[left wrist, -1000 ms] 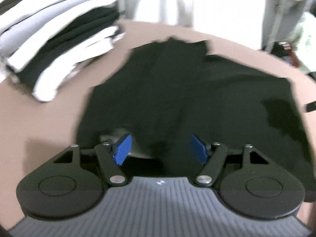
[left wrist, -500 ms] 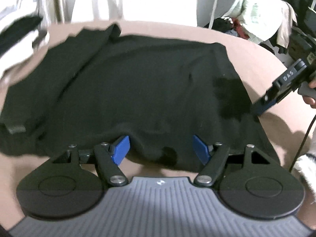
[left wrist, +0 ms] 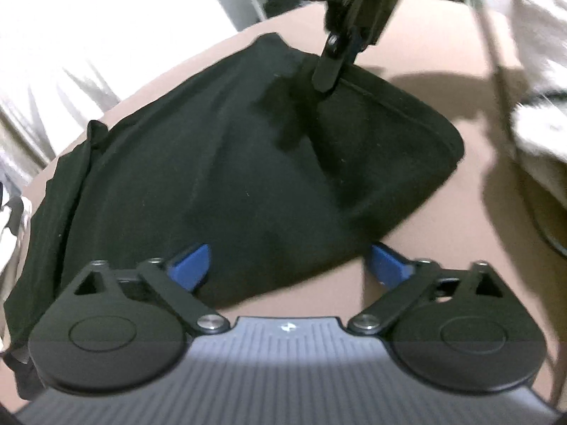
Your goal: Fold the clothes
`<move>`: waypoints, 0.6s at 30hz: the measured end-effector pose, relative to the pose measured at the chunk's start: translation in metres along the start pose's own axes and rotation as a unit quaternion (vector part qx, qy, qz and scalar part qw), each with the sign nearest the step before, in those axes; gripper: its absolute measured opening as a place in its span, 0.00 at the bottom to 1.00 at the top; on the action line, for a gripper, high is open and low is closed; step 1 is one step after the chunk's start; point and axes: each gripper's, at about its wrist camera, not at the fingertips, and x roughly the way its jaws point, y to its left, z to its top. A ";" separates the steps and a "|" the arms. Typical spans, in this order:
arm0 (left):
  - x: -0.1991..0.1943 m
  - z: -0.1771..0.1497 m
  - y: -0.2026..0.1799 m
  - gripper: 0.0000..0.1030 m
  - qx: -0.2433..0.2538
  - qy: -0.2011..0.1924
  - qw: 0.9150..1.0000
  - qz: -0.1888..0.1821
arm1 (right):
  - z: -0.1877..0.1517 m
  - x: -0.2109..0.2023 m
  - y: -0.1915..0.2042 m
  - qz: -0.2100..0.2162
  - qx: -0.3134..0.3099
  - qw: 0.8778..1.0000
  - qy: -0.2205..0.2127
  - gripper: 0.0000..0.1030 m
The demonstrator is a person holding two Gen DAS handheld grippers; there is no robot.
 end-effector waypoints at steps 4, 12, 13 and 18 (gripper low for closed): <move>0.009 0.013 0.000 1.00 -0.009 -0.014 1.000 0.005 | 0.000 -0.009 -0.006 0.030 0.017 0.999 -0.018 0.09; 0.032 0.043 0.020 0.10 -0.106 -0.011 0.994 0.006 | 0.003 -0.027 -0.010 0.041 0.023 0.997 -0.067 0.17; 0.030 0.043 0.026 0.10 -0.119 -0.016 0.993 0.009 | 0.004 -0.036 -0.016 0.043 0.030 0.995 -0.084 0.21; 0.022 0.038 0.071 0.10 -0.212 -0.032 0.977 -0.002 | 0.015 -0.061 -0.036 0.009 0.071 0.984 -0.160 0.41</move>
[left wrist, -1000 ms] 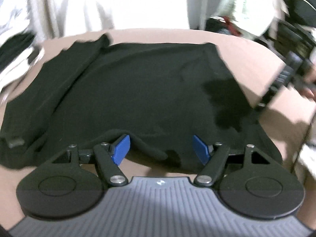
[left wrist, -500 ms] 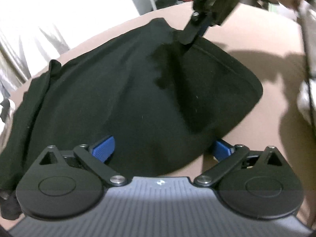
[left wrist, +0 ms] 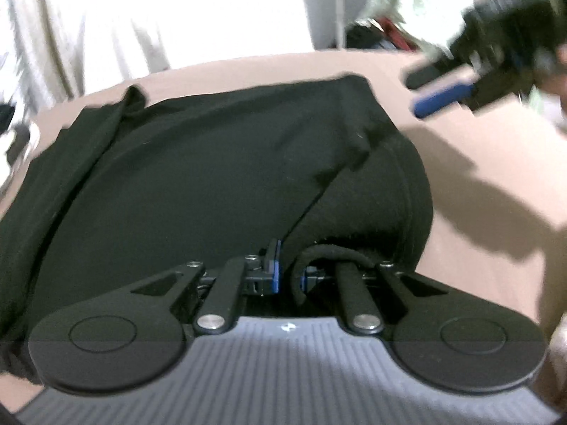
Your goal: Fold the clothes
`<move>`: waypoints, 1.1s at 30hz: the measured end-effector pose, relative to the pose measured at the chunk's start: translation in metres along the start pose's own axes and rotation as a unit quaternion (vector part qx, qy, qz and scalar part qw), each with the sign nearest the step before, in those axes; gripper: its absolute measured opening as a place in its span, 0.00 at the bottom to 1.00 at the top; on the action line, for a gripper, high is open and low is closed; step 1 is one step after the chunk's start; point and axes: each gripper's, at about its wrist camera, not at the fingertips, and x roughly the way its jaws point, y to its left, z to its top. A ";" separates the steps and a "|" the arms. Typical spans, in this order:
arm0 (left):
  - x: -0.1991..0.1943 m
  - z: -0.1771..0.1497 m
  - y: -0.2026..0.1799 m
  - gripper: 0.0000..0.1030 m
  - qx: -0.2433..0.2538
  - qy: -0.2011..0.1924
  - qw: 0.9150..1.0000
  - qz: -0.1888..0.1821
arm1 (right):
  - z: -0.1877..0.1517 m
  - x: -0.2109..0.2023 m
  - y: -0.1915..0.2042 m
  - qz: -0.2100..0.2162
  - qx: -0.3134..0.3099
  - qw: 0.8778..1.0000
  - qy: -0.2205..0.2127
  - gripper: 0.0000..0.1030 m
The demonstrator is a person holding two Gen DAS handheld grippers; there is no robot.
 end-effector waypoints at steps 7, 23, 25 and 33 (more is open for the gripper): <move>0.013 0.011 0.040 0.10 -0.101 0.011 0.995 -0.015 | 0.023 -0.011 -0.030 -0.048 0.044 0.996 -0.062 0.47; 0.024 0.008 0.049 0.15 -0.109 0.014 0.993 -0.052 | 0.065 0.025 -0.061 -0.145 0.026 0.979 -0.141 0.71; 0.029 0.007 0.044 0.18 -0.098 0.018 0.993 -0.055 | 0.074 0.035 -0.076 -0.151 0.024 0.976 -0.157 0.71; 0.003 0.018 0.021 0.07 -0.098 0.028 0.985 -0.143 | 0.097 0.055 -0.047 -0.136 -0.105 0.965 -0.196 0.08</move>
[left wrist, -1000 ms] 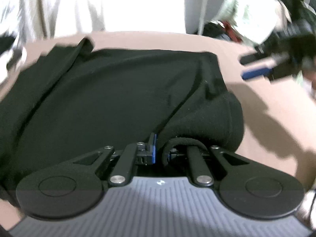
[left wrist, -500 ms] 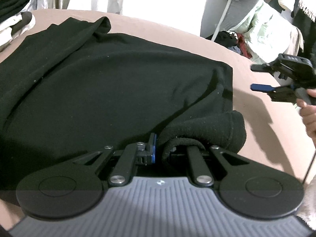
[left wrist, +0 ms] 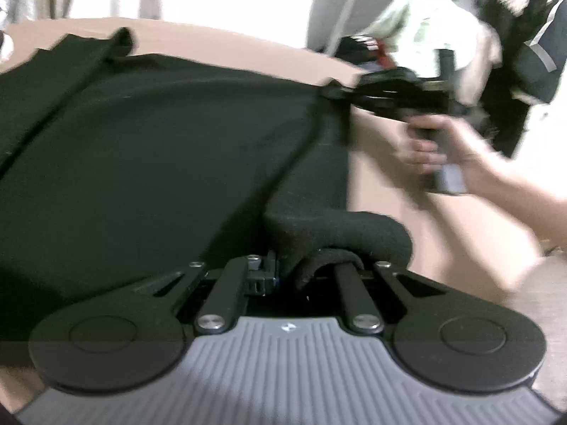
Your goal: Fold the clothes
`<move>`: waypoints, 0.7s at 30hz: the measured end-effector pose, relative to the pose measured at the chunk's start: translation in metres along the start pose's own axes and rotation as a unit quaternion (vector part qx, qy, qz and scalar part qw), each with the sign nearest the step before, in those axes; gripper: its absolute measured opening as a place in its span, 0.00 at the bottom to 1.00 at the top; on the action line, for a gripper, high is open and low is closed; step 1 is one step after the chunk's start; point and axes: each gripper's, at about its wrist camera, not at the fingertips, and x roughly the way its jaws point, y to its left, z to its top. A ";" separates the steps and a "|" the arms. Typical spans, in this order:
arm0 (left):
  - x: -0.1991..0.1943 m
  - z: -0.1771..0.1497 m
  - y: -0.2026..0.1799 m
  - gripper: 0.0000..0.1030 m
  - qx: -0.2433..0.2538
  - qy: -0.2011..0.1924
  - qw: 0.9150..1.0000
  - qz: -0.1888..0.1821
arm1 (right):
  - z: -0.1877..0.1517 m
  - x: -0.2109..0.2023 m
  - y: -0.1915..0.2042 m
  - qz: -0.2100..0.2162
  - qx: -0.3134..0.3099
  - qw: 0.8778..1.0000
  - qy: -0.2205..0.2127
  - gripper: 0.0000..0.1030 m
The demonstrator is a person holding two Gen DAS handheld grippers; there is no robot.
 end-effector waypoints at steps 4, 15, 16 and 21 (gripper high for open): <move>-0.011 -0.001 -0.015 0.07 -0.009 -0.008 1.000 -0.021 | 0.015 -0.026 -0.013 0.006 0.035 0.999 -0.028 0.08; -0.042 0.022 0.011 0.07 -0.040 0.001 0.999 0.001 | 0.029 -0.009 0.012 0.020 0.030 0.999 0.023 0.08; -0.056 0.029 0.020 0.07 -0.060 -0.008 0.998 -0.006 | 0.043 -0.004 0.030 0.034 0.014 0.999 0.029 0.08; -0.130 0.044 0.079 0.07 -0.123 -0.083 0.989 0.025 | 0.113 0.028 0.125 0.126 0.006 0.991 0.046 0.08</move>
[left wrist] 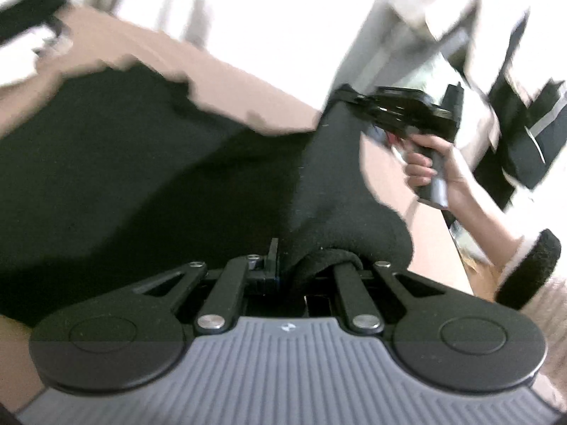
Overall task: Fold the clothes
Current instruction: 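Lift and fold the held edge with the left gripper over the shirt, then grasp the folded shirt corner with the right gripper and fold it over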
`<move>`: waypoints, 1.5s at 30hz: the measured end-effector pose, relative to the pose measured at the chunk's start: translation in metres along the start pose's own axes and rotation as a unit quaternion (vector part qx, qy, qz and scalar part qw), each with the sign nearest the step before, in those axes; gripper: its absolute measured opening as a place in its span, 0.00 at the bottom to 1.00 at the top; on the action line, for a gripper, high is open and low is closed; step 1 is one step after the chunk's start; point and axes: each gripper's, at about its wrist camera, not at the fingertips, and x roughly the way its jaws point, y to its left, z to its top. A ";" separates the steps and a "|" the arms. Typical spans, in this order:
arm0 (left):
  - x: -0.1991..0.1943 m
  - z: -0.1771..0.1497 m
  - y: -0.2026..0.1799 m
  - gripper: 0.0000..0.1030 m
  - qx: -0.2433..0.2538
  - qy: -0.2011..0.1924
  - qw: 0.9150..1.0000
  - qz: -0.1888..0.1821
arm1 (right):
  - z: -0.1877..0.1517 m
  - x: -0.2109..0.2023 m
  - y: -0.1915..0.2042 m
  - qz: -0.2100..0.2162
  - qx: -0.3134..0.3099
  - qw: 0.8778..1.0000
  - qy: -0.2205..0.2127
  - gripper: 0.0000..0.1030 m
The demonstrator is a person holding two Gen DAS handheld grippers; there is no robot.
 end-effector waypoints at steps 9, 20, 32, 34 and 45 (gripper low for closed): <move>-0.039 -0.001 0.146 0.09 -0.137 -0.080 0.982 0.107 | 0.015 0.196 0.151 0.034 -0.044 0.996 0.076 0.16; -0.048 0.013 0.212 0.23 -0.135 -0.097 0.957 0.236 | -0.110 0.203 0.160 0.038 -0.043 0.996 0.070 0.48; -0.005 0.011 0.227 0.48 -0.108 -0.059 0.954 0.272 | -0.273 0.080 0.174 0.033 -0.113 0.982 0.150 0.53; -0.008 0.010 0.237 0.04 -0.112 -0.063 0.951 0.282 | -0.287 0.076 0.186 0.031 -0.135 0.979 0.150 0.53; -0.056 -0.021 0.248 0.14 -0.256 -0.060 0.921 0.286 | -0.347 0.038 0.210 -0.053 -0.228 0.967 0.098 0.62</move>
